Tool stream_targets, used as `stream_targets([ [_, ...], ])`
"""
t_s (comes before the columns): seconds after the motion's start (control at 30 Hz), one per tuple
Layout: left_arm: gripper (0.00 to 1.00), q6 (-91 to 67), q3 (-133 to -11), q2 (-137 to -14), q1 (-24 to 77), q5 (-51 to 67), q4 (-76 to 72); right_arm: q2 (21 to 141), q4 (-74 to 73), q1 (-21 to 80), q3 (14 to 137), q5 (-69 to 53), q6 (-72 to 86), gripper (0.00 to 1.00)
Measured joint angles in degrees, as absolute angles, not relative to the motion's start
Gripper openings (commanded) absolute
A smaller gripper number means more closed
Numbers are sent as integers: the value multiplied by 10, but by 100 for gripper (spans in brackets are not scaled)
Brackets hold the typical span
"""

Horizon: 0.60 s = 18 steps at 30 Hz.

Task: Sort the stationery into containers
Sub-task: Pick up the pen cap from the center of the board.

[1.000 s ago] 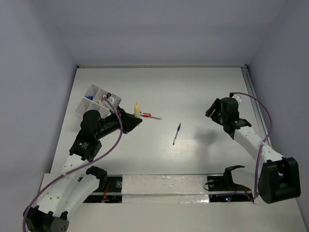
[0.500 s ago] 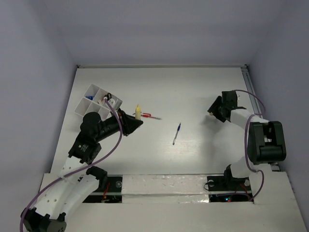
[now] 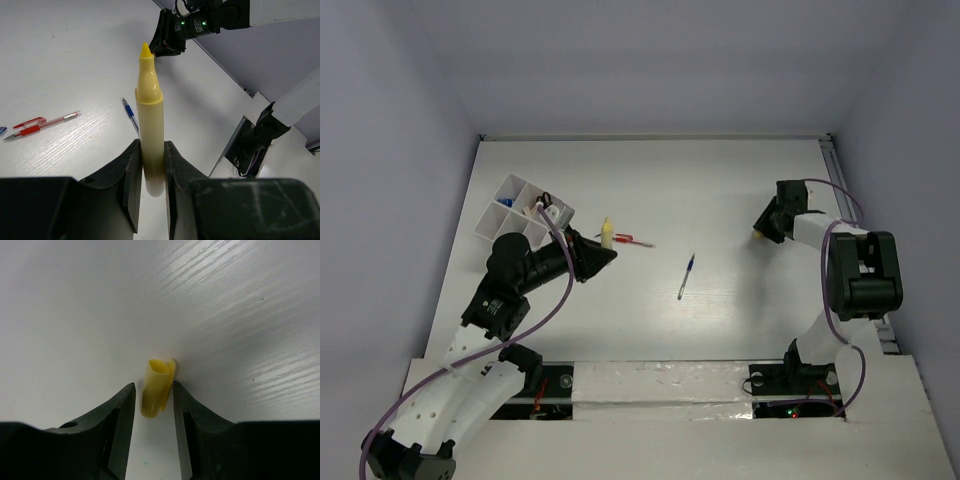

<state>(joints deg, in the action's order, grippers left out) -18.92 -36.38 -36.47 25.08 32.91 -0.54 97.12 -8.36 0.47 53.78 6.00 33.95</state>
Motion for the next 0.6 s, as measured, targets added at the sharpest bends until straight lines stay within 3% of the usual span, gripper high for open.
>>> stream_targets([
  [0.03, 0, -189, -364, -364, 251, 329, -5, 976, -85, 4, 540, 60, 338, 40],
  [0.1, 0, -189, -364, -364, 251, 327, -5, 980, -86, 4, 542, 60, 333, 21],
  [0.2, 0, -189, -364, -364, 251, 324, -4, 980, -85, 4, 542, 57, 322, 7],
  [0.4, 0, -189, -365, -365, 251, 322, -4, 955, -89, 40, 543, 19, 265, 8],
  [0.6, 0, -185, -366, -364, 250, 306, 1, 939, -138, 232, 626, -67, 171, 8],
])
